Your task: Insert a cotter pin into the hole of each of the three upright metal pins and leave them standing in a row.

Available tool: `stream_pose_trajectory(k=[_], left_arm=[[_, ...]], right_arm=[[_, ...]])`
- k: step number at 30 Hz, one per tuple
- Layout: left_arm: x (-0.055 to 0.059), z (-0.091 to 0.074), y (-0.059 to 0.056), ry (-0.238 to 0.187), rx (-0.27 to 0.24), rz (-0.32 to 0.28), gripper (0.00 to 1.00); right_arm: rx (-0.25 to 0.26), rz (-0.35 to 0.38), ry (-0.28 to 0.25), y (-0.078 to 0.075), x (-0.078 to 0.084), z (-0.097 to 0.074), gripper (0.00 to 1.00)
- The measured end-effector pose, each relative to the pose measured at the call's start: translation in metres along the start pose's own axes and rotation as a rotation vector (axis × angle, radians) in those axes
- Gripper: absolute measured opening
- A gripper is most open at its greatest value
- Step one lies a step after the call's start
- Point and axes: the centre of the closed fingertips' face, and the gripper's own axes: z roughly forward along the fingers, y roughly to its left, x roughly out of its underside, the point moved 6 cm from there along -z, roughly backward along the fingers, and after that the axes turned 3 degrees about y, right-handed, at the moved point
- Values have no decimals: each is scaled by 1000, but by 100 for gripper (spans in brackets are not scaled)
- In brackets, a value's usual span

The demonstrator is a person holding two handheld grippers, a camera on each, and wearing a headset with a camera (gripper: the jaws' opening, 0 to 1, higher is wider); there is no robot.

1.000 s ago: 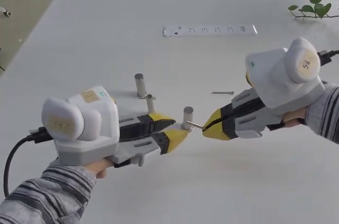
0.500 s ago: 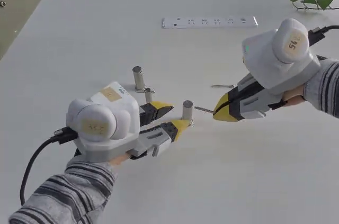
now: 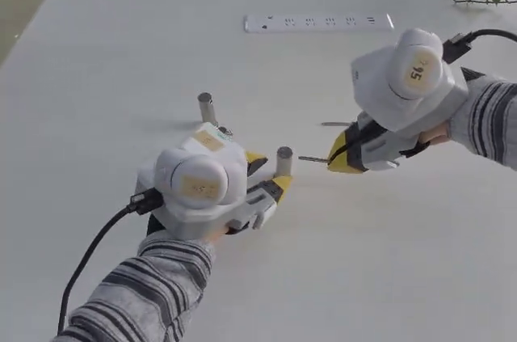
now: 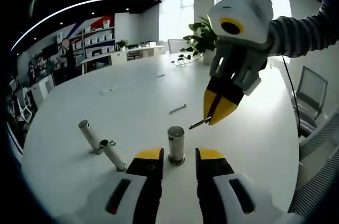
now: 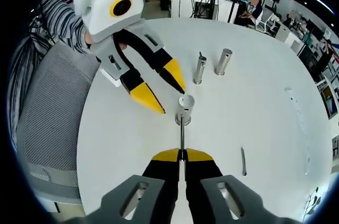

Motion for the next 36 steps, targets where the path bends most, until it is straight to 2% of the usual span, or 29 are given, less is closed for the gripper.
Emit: stream_pose_trajectory(k=[14, 28, 36], left_arm=[[1, 21, 1, 5, -44, 28, 20], [2, 29, 3, -3, -59, -39, 10], [4, 30, 3, -2, -60, -50, 10]], right_arm=[[2, -16, 8, -4, -2, 3, 0], [-5, -38, 15, -8, -7, 8, 0], [1, -56, 27, -12, -8, 10, 0]])
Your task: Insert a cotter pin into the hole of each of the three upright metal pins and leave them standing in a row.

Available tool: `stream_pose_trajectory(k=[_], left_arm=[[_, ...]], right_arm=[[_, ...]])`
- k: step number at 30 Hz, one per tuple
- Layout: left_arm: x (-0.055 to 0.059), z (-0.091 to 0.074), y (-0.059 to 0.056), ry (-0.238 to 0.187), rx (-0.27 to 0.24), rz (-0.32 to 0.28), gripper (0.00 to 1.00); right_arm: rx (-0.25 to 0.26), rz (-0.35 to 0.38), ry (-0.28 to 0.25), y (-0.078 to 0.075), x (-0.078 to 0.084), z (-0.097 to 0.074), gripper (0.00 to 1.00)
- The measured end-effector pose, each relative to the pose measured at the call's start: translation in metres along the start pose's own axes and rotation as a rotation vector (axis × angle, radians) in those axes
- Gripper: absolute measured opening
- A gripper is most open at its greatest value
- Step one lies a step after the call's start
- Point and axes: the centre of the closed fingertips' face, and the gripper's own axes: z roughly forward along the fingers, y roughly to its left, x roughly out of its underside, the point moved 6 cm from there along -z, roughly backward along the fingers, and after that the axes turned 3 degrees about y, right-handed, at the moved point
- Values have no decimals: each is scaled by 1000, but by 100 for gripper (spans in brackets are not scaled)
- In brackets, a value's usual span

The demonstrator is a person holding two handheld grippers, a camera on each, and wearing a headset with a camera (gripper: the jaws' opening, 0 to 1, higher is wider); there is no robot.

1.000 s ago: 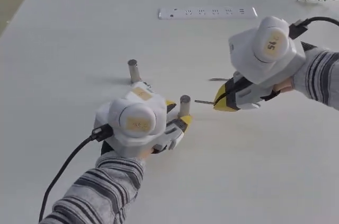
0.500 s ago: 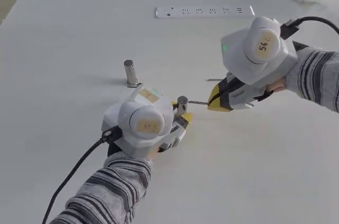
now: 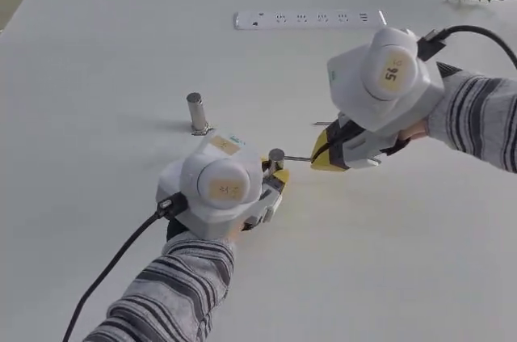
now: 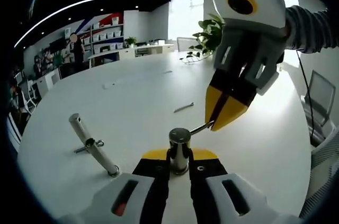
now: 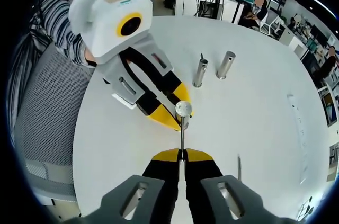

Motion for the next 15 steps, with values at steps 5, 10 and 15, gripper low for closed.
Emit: stream_pose_trajectory(k=[5, 10, 15], left_arm=[[1, 0, -1, -5, -7, 8, 10], [1, 0, -1, -15, -7, 7, 10], [2, 0, -1, -19, -10, 1, 10]], right_arm=[[2, -6, -2, 1, -4, 0, 0], [8, -19, -6, -2, -8, 0, 0], [10, -26, -6, -2, -11, 2, 0]])
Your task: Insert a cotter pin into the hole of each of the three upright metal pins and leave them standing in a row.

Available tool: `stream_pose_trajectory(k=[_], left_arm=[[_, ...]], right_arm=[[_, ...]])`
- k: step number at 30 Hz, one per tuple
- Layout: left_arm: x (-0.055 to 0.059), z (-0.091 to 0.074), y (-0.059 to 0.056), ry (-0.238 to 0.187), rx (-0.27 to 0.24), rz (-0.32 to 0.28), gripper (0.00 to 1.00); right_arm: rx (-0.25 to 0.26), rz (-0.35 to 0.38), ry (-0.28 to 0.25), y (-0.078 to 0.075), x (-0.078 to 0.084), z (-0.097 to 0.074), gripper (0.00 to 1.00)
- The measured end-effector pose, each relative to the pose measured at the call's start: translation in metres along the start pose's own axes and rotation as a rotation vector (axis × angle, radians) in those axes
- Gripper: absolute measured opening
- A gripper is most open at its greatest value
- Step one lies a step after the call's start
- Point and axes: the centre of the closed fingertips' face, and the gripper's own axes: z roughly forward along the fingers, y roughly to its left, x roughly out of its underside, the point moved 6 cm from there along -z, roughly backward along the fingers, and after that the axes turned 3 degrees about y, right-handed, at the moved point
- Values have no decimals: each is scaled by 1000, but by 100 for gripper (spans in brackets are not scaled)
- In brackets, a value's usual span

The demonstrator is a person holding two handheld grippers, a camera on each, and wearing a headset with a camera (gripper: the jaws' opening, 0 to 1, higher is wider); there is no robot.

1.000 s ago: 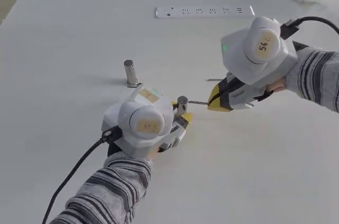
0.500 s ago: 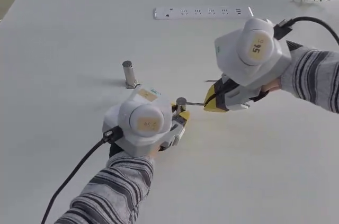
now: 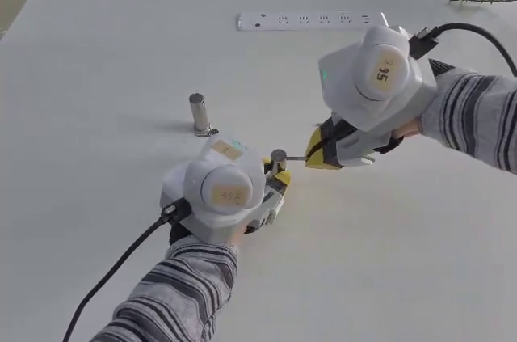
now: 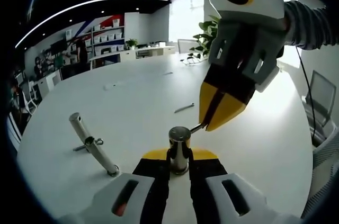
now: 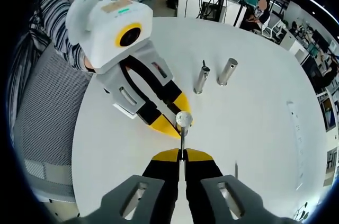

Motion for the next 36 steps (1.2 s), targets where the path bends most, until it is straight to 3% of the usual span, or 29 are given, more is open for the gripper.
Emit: stream_pose_trajectory(k=[25, 30, 32, 36], left_arm=[[4, 3, 0, -24, -21, -42, 10], [5, 3, -1, -25, -30, -51, 10], [5, 4, -1, -25, -30, -53, 10], [6, 4, -1, -25, -28, -62, 10]], right_arm=[[20, -16, -28, 0, -15, 6, 0], [31, -7, -50, 1, -18, 7, 0], [40, 21, -84, 1, -22, 4, 0], [48, 41, -95, -1, -18, -1, 9]])
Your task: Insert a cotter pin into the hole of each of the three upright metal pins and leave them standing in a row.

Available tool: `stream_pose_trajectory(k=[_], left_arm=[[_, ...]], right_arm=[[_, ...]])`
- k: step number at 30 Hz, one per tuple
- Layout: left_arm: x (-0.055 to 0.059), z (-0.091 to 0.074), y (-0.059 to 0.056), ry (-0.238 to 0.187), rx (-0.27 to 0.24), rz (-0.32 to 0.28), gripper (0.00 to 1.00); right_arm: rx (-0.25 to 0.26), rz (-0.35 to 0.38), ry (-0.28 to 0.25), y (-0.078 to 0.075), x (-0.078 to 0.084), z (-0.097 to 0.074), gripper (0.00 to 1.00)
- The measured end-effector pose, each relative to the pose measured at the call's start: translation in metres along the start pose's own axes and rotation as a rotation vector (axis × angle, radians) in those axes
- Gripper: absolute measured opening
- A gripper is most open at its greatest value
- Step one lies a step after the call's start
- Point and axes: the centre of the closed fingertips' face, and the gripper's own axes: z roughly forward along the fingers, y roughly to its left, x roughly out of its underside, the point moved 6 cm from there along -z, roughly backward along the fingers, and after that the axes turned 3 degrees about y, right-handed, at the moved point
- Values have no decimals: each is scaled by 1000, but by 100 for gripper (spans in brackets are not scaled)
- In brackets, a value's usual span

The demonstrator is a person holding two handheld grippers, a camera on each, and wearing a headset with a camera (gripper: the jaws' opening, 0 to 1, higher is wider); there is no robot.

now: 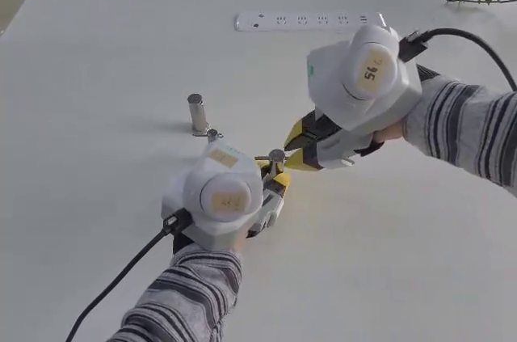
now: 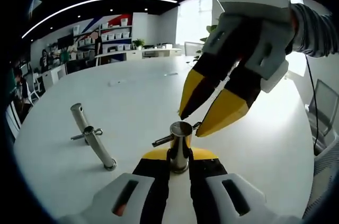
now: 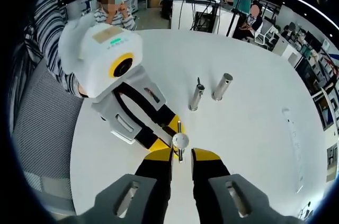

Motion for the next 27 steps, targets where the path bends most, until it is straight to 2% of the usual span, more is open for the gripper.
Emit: stream_pose_trajectory(k=[3, 9, 27], left_arm=[[0, 0, 0, 1, -2, 2, 10], [0, 0, -1, 2, -7, -3, 10], [3, 0, -1, 13, -16, -20, 10]], right_arm=[[6, 6, 9, -2, 3, -6, 7], [-5, 5, 28, 2, 10, -7, 2], [-8, 18, 6, 5, 1, -2, 0]])
